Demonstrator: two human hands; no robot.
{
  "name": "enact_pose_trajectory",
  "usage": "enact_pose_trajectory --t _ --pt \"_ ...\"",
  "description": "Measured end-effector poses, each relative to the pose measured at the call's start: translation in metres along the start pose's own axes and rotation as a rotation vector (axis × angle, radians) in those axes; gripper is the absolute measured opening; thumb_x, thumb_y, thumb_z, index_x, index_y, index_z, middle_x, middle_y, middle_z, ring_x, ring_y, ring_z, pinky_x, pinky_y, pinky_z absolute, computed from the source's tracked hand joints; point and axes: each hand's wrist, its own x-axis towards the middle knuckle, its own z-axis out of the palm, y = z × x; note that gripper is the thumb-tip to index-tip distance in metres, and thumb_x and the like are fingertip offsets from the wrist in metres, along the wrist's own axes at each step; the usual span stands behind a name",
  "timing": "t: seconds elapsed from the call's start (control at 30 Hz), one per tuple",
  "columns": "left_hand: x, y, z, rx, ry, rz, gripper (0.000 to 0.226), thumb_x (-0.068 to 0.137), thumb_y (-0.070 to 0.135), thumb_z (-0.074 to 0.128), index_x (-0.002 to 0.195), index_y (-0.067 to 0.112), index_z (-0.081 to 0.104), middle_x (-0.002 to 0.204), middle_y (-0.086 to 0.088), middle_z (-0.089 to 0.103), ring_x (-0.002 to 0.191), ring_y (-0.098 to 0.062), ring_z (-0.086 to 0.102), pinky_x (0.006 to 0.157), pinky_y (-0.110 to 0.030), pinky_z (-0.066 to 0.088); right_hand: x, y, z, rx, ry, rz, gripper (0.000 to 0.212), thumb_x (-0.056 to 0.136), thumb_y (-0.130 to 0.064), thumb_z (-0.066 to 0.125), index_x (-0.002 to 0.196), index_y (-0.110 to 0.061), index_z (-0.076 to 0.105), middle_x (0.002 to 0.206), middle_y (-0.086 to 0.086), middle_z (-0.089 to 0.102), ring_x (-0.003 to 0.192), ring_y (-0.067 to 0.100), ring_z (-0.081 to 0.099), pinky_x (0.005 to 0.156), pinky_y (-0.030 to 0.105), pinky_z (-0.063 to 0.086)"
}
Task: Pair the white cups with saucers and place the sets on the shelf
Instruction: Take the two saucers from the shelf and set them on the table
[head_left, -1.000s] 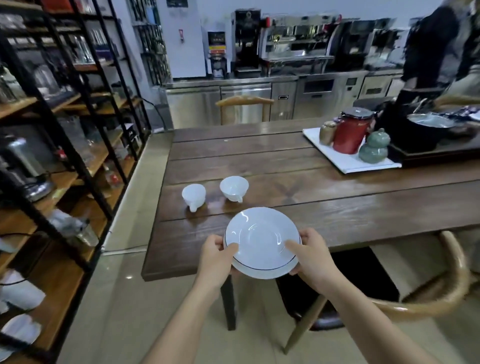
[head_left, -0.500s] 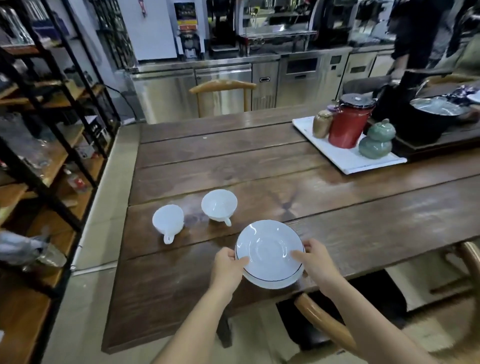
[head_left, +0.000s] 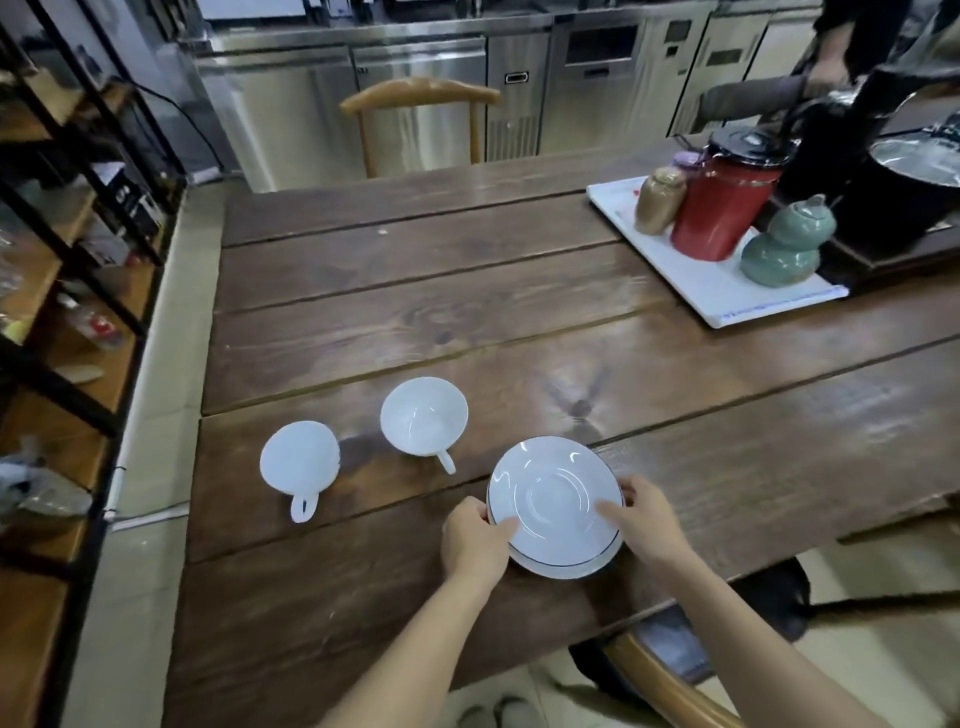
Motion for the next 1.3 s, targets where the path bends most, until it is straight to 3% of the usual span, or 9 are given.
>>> enact_pose_trajectory --t 0.2,0.4,0.53,0.67,0.87,0.97,1.07,1.2,1.3 --pt "0.007 0.001 0.002 0.05 0.016 -0.017 0.026 0.079 0.022 0.07 0.087 -0.002 0.064 0.088 -0.015 0.07 0.084 -0.033 0.068 0.077 -0.048 0.057 0.005 -0.004 0.001 -0.058 -0.025 -0.044 0.024 0.08 -0.01 0.062 0.103 -0.005 0.06 0.098 0.011 0.066 0.088 0.027 0.06 0.068 0.034 0.045" --pt "0.005 0.005 0.002 0.166 0.024 -0.008 0.026 0.08 0.029 0.067 0.089 0.006 0.06 0.09 -0.008 0.069 0.085 -0.029 0.067 0.076 -0.041 0.056 0.008 0.001 0.007 -0.155 -0.02 -0.202 0.02 0.083 -0.014 0.055 0.101 -0.014 0.062 0.095 0.006 0.055 0.093 0.024 0.049 0.073 0.027 0.033" --pt "-0.003 0.013 0.0 0.348 0.101 0.09 0.033 0.09 0.036 0.055 0.109 0.01 0.046 0.109 -0.008 0.06 0.101 -0.032 0.061 0.079 -0.037 0.048 0.008 0.002 0.007 -0.205 0.038 -0.129 0.039 0.085 -0.018 0.06 0.121 -0.01 0.051 0.117 0.009 0.044 0.103 0.026 0.049 0.088 0.036 0.042" --pt "0.002 0.016 0.002 0.416 0.067 0.087 0.03 0.094 0.033 0.049 0.106 0.006 0.049 0.109 -0.014 0.064 0.1 -0.034 0.061 0.082 -0.04 0.05 0.009 -0.001 0.006 -0.328 0.082 -0.077 0.022 0.087 -0.031 0.057 0.097 -0.017 0.045 0.095 0.004 0.059 0.083 0.026 0.053 0.073 0.035 0.04" --pt "0.003 0.016 -0.002 0.285 0.064 0.062 0.023 0.095 0.024 0.051 0.101 0.001 0.052 0.103 -0.015 0.063 0.1 -0.036 0.06 0.078 -0.04 0.048 0.012 -0.011 0.0 -0.378 0.054 -0.1 0.024 0.088 -0.03 0.057 0.1 -0.01 0.051 0.088 0.002 0.057 0.082 0.025 0.051 0.068 0.032 0.036" --pt "-0.002 0.015 -0.013 0.172 0.101 0.098 0.017 0.095 0.023 0.051 0.088 0.008 0.046 0.077 0.0 0.052 0.077 -0.025 0.056 0.063 -0.03 0.042 0.007 -0.017 -0.002 -0.24 0.018 -0.167 0.023 0.086 -0.024 0.061 0.098 -0.006 0.053 0.08 0.002 0.055 0.08 0.026 0.051 0.064 0.033 0.038" --pt "-0.012 0.007 -0.031 0.143 0.164 0.121 0.016 0.093 0.023 0.053 0.086 0.011 0.046 0.073 0.002 0.048 0.062 -0.01 0.045 0.053 -0.02 0.037 -0.004 -0.025 0.001 -0.1 -0.025 -0.247 0.019 0.082 -0.017 0.066 0.091 -0.006 0.052 0.072 -0.001 0.051 0.071 0.021 0.048 0.057 0.024 0.037" --pt "-0.028 -0.021 -0.061 0.022 0.256 0.074 0.018 0.09 0.022 0.059 0.078 0.012 0.049 0.07 0.0 0.05 0.064 -0.015 0.048 0.055 -0.023 0.039 -0.026 -0.04 0.023 -0.033 -0.116 -0.348 0.018 0.082 -0.014 0.067 0.085 -0.009 0.051 0.068 0.002 0.051 0.061 0.013 0.046 0.054 0.012 0.039" --pt "-0.038 -0.046 -0.083 -0.063 0.322 -0.002 0.02 0.088 0.02 0.06 0.074 0.011 0.049 0.07 -0.006 0.052 0.063 -0.02 0.048 0.055 -0.029 0.038 -0.037 -0.047 0.047 -0.05 -0.246 -0.371 0.018 0.083 -0.018 0.065 0.083 -0.013 0.048 0.069 0.005 0.054 0.062 0.017 0.047 0.054 0.017 0.037"
